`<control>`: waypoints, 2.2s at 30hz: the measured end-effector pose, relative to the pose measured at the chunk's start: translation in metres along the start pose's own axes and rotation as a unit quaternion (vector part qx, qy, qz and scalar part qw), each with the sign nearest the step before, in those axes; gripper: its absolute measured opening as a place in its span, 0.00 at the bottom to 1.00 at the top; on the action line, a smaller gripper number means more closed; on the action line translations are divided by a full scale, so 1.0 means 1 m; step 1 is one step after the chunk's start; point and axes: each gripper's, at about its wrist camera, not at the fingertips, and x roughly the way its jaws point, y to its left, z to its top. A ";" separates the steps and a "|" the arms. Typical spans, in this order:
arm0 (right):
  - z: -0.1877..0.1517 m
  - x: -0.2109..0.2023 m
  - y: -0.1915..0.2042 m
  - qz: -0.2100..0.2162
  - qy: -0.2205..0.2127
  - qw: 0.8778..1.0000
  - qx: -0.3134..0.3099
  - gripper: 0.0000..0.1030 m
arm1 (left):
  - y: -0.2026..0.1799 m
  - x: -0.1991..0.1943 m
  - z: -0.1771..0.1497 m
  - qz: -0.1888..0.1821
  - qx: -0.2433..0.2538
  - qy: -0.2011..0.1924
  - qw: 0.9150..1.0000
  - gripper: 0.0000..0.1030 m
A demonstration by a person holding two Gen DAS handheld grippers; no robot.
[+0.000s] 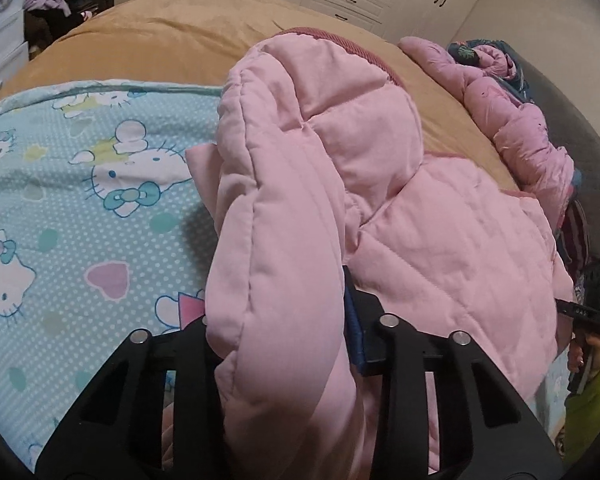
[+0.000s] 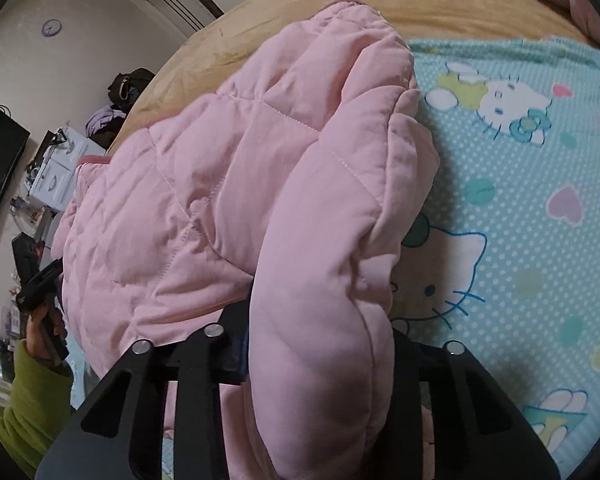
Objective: Fold large clothes
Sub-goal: 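Grasp the jacket's folded side edge with both tools, then lift the folded side with both tools and fold it over the jacket, then lay the folded side down and open both tools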
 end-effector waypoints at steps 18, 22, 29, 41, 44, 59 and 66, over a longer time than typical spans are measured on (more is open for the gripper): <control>-0.019 -0.084 0.049 0.036 -0.030 0.998 -0.049 0.25 | -0.031 -0.083 -0.026 -0.018 0.025 -0.018 0.999 0.20; -0.035 -0.092 0.049 0.038 -0.027 0.997 -0.056 0.25 | -0.031 -0.094 -0.043 -0.016 0.024 -0.017 0.999 0.20; -0.056 -0.098 0.046 0.042 -0.023 0.997 -0.054 0.25 | -0.024 -0.110 -0.068 -0.016 0.022 -0.017 0.999 0.20; -0.076 -0.101 0.036 0.057 -0.018 0.998 -0.025 0.26 | -0.010 -0.115 -0.086 -0.024 0.004 -0.018 1.000 0.20; -0.079 -0.100 0.032 0.057 -0.010 0.998 -0.027 0.26 | -0.006 -0.119 -0.092 -0.028 0.004 -0.020 0.999 0.20; -0.084 -0.052 -0.009 -0.014 0.019 0.999 0.028 0.38 | 0.021 -0.082 -0.099 -0.003 -0.022 0.005 1.000 0.21; -0.089 -0.045 -0.013 -0.021 0.022 0.999 0.043 0.44 | 0.022 -0.071 -0.096 0.005 -0.021 0.009 1.000 0.24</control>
